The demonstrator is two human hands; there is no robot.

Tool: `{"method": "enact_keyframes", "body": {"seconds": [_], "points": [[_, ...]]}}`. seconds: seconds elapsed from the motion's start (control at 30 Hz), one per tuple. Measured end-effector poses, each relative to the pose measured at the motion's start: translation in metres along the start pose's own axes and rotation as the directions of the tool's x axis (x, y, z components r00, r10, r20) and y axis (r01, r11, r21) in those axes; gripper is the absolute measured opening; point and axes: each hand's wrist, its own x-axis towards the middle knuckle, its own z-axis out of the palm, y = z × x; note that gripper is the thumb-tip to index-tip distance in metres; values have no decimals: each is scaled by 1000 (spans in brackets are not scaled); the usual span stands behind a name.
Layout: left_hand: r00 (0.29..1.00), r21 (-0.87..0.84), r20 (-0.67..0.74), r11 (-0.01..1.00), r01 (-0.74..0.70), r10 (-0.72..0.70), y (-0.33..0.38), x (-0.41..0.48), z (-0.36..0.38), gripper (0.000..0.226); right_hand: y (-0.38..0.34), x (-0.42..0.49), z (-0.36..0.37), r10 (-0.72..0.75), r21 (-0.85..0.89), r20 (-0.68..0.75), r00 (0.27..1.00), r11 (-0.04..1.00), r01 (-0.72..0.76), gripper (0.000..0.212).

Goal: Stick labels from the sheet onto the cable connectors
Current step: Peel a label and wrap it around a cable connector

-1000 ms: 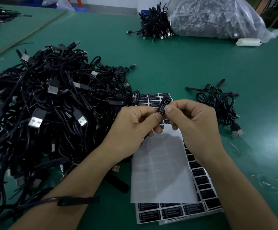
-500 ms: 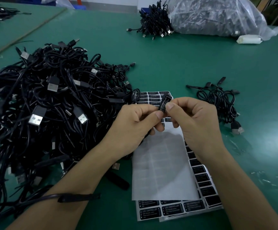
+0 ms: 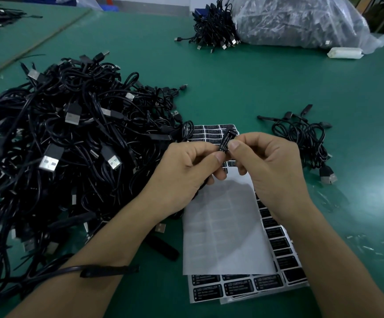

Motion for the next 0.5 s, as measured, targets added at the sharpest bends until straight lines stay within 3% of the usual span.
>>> {"method": "enact_keyframes", "body": {"seconds": [0.5], "points": [[992, 21, -124, 1000, 12, -9, 2, 0, 2, 36, -4, -6, 6, -40, -71, -48, 998, 997, 37, 22]]}}
